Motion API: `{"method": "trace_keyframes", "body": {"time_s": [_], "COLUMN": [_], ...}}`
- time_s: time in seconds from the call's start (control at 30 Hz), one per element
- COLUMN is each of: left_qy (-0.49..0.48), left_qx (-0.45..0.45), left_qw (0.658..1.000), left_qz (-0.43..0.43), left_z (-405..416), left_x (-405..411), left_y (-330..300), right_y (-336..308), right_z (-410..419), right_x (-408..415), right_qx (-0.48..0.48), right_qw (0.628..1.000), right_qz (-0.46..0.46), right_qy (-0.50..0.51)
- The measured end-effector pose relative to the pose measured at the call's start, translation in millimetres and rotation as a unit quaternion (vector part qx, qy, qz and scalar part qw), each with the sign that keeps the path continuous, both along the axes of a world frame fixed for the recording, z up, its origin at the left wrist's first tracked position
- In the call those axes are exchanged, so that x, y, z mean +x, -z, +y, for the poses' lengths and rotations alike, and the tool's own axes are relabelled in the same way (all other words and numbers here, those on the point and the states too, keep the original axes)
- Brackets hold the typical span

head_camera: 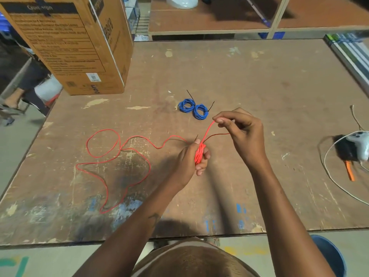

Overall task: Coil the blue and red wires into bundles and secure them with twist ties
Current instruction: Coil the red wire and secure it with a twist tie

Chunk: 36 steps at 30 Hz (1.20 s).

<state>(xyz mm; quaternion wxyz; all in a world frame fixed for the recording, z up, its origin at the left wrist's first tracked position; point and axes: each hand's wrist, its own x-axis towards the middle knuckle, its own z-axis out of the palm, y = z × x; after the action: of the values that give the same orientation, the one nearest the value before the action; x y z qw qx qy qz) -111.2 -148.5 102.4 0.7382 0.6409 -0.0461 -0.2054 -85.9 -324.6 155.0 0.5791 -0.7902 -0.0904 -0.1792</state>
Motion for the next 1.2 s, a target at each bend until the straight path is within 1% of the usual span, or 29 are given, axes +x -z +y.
{"method": "trace_keyframes", "body": {"time_s": [0.07, 0.13, 0.2, 0.23, 0.3, 0.4, 0.47, 0.53, 0.6, 0.67, 0.8, 0.9, 1.0, 1.07, 1.13, 1.2], "left_qy": [0.017, 0.039, 0.048, 0.04, 0.011, -0.017, -0.01, -0.008, -0.027, -0.058, -0.113, -0.133, -0.108, -0.069, -0.018, 0.018], "left_qx": [0.002, -0.004, -0.012, -0.013, -0.028, -0.054, -0.026, -0.005, -0.01, -0.023, -0.084, -0.084, -0.072, -0.033, -0.001, -0.011], "left_qw": [1.0, 0.999, 0.997, 0.997, 0.997, 0.998, 0.999, 1.0, 0.999, 0.998, 0.99, 0.988, 0.991, 0.996, 0.998, 0.998], "left_qz": [-0.013, -0.037, -0.057, -0.063, -0.069, -0.036, -0.023, -0.02, -0.019, -0.026, -0.018, -0.011, -0.02, -0.038, -0.059, -0.06], "left_z": [1, 2, 1, 1, 0, 0, -1, -6, -11, -13, -7, -4, -4, -7, -10, -11], "left_x": [0, -3, -9, -11, -13, -6, -3, -4, -4, 2, 18, 25, 25, 18, 8, -3], "left_y": [-3, -6, -11, -14, -20, -20, -14, -9, -9, -10, -12, -10, -7, -7, -7, -8], "right_y": [-1, 3, 16, 23, 37, 37, 22, 2, -16, -29, -40, -37, -28, -24, -19, -10], "right_z": [0, 0, -1, -2, 0, 2, 2, 3, 5, 6, -1, -7, -10, -10, -8, -6], "right_x": [2, 7, 12, 12, 8, -1, -3, -5, -11, -18, -29, -31, -24, -16, -6, 7], "right_qx": [-0.003, -0.035, -0.07, -0.068, -0.018, 0.083, 0.11, 0.098, 0.067, 0.044, 0.028, 0.018, 0.04, 0.063, 0.068, 0.065], "right_qw": [1.0, 0.999, 0.996, 0.995, 0.994, 0.994, 0.993, 0.995, 0.996, 0.993, 0.987, 0.984, 0.992, 0.995, 0.996, 0.997], "right_qz": [-0.004, 0.005, 0.036, 0.055, 0.079, 0.062, 0.037, 0.002, -0.033, -0.048, -0.043, -0.036, -0.028, -0.019, -0.011, 0.006], "right_qy": [-0.004, -0.004, -0.03, -0.052, -0.075, -0.015, 0.005, -0.018, -0.056, -0.095, -0.155, -0.173, -0.12, -0.077, -0.058, -0.039]}}
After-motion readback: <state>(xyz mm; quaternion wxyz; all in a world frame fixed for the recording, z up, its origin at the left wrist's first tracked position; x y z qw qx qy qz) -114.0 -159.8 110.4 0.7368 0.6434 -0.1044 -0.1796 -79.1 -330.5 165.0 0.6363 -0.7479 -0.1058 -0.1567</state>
